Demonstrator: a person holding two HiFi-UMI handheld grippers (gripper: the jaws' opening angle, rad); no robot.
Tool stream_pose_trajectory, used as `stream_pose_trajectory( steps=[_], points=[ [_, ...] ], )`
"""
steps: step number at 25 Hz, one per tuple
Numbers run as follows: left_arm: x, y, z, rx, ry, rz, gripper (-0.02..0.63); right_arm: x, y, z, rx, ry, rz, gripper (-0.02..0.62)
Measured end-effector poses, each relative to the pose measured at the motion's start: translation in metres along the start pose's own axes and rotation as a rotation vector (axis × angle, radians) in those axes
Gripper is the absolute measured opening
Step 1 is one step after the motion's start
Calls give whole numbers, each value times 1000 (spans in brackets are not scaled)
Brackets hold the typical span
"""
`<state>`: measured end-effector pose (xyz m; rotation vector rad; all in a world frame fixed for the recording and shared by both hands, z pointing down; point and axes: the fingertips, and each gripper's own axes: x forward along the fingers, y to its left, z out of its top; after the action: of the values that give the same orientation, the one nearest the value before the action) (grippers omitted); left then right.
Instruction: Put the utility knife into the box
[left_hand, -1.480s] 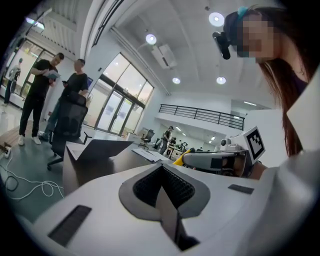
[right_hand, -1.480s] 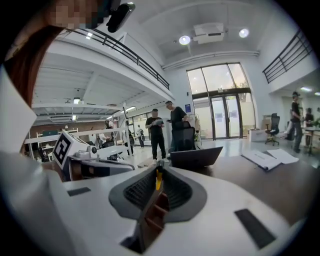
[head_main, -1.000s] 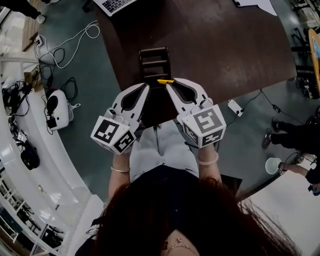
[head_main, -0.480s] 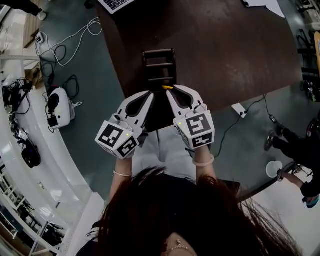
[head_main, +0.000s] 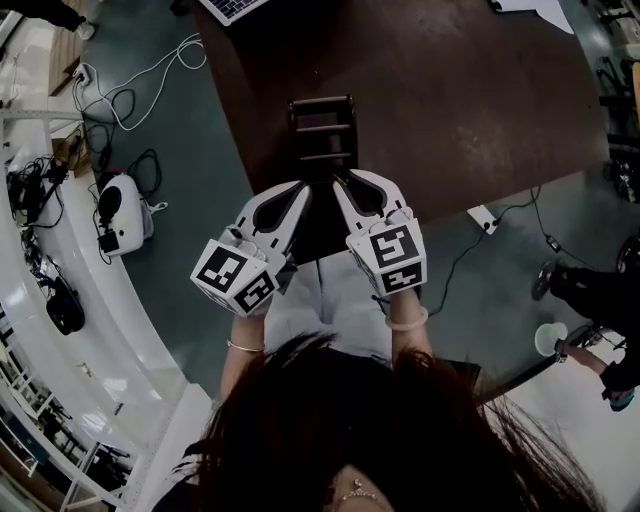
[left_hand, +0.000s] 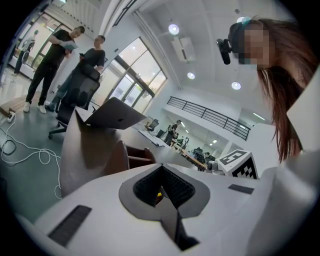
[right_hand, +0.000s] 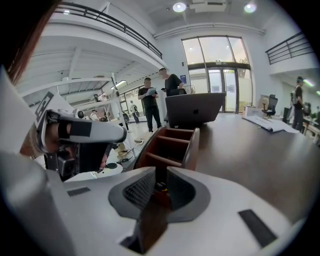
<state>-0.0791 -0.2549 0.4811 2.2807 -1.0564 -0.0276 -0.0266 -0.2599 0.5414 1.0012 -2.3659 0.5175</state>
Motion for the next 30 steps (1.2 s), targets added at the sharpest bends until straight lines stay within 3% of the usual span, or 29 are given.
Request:
stream_pose_trajectory(
  steps=[10, 18, 30],
  points=[
    [2, -14, 21, 46, -27, -23, 2, -29, -9, 44, -3, -118, -32, 55],
    [-3, -41, 61, 143, -90, -47, 0, -73, -1, 102, -22, -262, 0, 17],
    [-13, -89, 121, 301, -173, -86, 0, -136, 7, 170, -82, -417, 2, 15]
  ],
)
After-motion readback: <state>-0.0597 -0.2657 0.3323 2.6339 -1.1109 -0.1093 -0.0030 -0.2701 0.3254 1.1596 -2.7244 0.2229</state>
